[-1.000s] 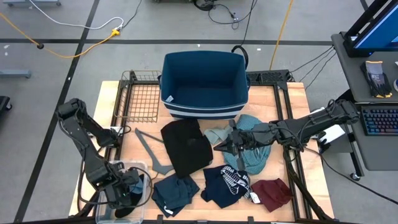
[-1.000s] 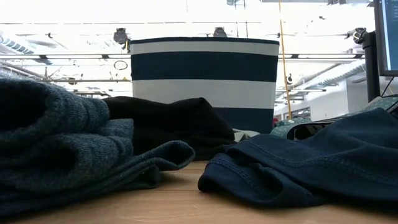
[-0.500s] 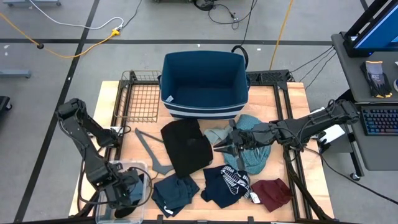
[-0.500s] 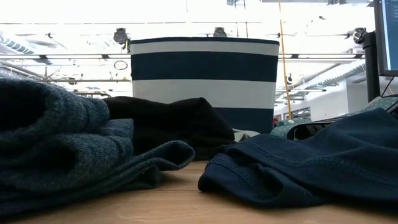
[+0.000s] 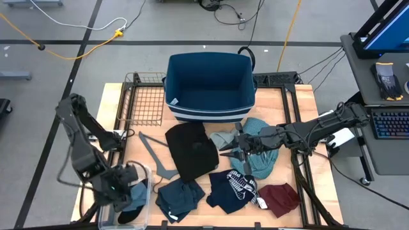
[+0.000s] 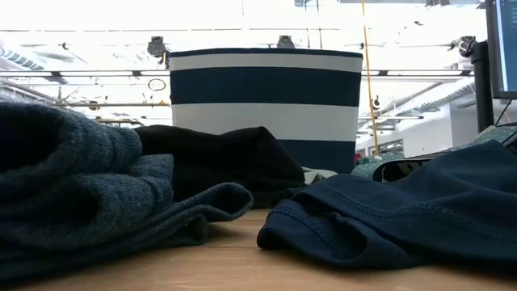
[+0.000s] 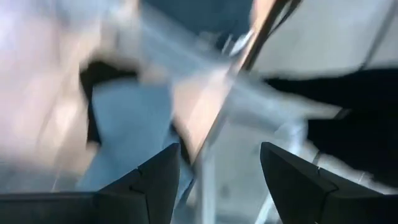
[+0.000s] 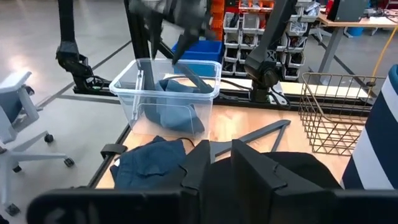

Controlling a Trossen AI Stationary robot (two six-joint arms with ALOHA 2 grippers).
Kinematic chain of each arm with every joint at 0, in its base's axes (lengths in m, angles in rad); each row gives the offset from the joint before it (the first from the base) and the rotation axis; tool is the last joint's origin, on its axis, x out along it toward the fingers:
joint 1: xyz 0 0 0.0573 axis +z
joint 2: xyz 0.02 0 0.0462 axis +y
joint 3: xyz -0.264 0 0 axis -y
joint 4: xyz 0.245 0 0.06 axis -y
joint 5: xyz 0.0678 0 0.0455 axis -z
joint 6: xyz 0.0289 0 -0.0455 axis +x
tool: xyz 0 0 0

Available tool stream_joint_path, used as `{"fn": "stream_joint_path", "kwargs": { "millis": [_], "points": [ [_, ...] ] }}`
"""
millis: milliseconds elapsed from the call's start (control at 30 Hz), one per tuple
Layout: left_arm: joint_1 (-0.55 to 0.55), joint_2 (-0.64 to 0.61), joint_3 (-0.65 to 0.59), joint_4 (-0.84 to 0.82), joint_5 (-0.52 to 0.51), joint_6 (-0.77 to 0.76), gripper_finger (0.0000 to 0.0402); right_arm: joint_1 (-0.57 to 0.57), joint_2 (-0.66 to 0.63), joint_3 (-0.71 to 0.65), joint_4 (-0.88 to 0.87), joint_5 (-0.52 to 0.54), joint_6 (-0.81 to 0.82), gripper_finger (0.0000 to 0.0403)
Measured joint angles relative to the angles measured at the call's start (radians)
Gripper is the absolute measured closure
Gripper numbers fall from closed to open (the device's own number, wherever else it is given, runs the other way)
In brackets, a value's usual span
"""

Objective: Pick & Place Cloths
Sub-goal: Put the gray sock into the transparent container

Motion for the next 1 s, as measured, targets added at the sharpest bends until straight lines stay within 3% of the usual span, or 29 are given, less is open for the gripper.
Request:
{"fn": "stream_joint_path", "kwargs": {
  "millis": [267, 533, 833, 1000],
  "points": [
    [0.002, -0.126, 0.071, 0.006, -0.35, 0.192, 0.0176, 0.01, 0.025, 0.001, -0.057, 0.053, -0.027, 0.0349],
    [0.053, -0.231, 0.071, 0.075, -0.56, 0.455, 0.0176, 0.01, 0.068, 0.002, -0.172, 0.053, -0.057, 0.0349],
    [0.163, -0.309, 0.071, 0.183, -0.541, 0.747, 0.0176, 0.001, 0.089, 0.001, -0.306, 0.052, -0.084, 0.0349],
    [0.232, -0.334, 0.071, 0.188, -0.518, 0.832, 0.0176, -0.021, 0.096, 0.0, -0.385, 0.051, -0.081, 0.0349]
  ]
}}
